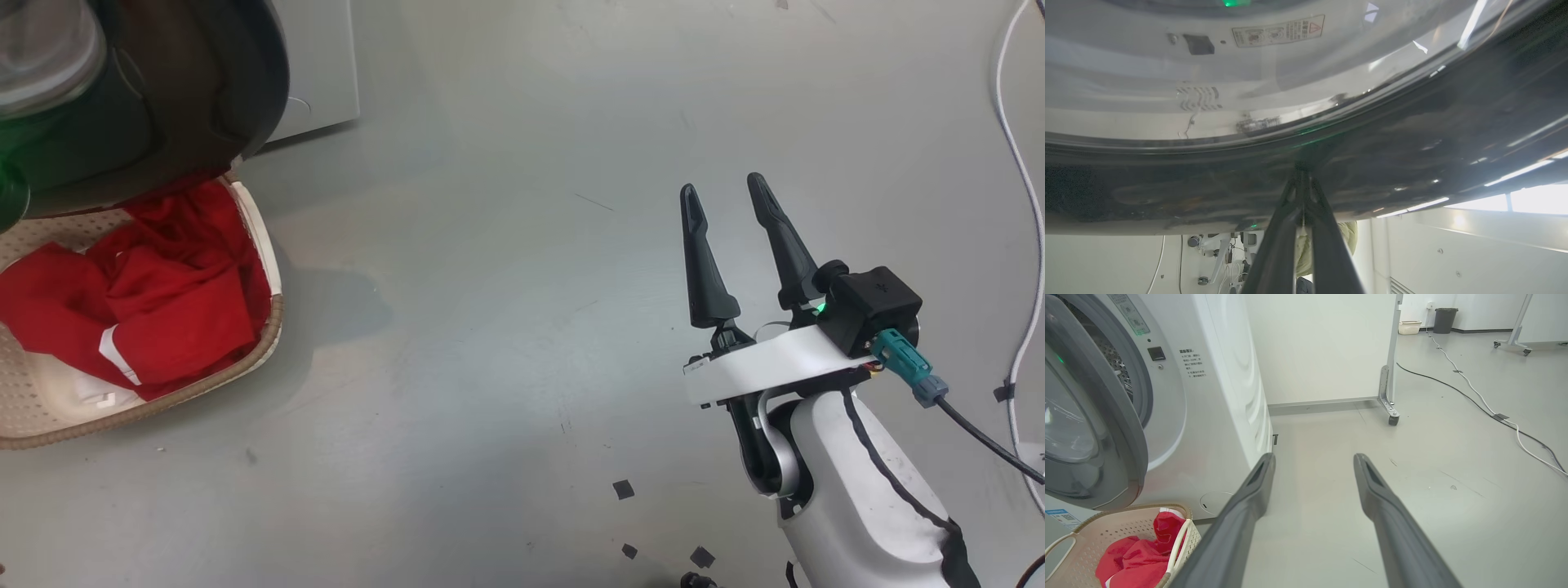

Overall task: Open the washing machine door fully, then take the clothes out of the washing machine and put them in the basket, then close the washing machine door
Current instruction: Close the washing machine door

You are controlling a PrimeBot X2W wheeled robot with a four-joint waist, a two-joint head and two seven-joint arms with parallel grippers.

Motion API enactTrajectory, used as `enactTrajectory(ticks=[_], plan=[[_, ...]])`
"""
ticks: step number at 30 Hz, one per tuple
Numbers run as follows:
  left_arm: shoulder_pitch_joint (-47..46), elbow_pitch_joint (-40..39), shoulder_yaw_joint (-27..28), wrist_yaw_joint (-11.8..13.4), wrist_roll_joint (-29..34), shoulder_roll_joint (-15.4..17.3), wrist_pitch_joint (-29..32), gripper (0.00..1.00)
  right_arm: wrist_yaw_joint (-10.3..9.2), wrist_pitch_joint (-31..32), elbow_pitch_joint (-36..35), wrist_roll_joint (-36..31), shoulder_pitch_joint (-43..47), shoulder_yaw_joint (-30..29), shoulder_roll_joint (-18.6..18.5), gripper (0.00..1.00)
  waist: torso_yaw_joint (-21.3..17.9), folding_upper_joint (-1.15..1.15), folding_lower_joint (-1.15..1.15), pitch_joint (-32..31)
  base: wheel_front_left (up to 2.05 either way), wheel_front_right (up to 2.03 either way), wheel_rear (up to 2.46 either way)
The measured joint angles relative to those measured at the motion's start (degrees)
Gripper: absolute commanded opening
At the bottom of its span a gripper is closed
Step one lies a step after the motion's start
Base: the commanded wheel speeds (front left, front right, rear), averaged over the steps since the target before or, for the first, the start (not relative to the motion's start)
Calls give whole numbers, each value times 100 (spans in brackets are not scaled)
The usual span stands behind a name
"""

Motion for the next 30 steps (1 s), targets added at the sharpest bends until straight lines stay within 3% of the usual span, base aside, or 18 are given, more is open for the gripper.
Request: enactTrajectory(ticks=[10, 19, 20, 23, 24, 30], plan=[[16, 243, -140, -390, 1, -172, 112, 0, -2, 0, 100, -287, -3, -183, 3, 100, 376, 0, 0, -67, 0, 0, 0], [520, 532, -64, -1005, 145, -416, 40, 0, -2, 0, 258, -474, -2, -404, 2, 100, 845, 0, 0, -226, 0, 0, 0], [602, 556, -64, -1073, 257, -423, 4, 6, -2, 0, 275, -503, -1, -422, 0, 100, 899, 0, 0, -250, 0, 0, 0], [872, 579, -59, -1193, 305, -511, -22, 83, -1, 0, 346, -541, 5, -439, 1, 100, 1056, 0, 0, -334, 0, 0, 0], [961, 583, -55, -1217, 315, -547, -56, 100, -1, 0, 367, -549, 12, -454, 0, 100, 1106, 0, 0, -367, 0, 0, 0], [1545, 575, -35, -1293, 593, -802, -272, 100, 0, 0, 457, -578, 108, -591, -2, 100, 1377, 0, 0, -593, 0, 0, 0]])
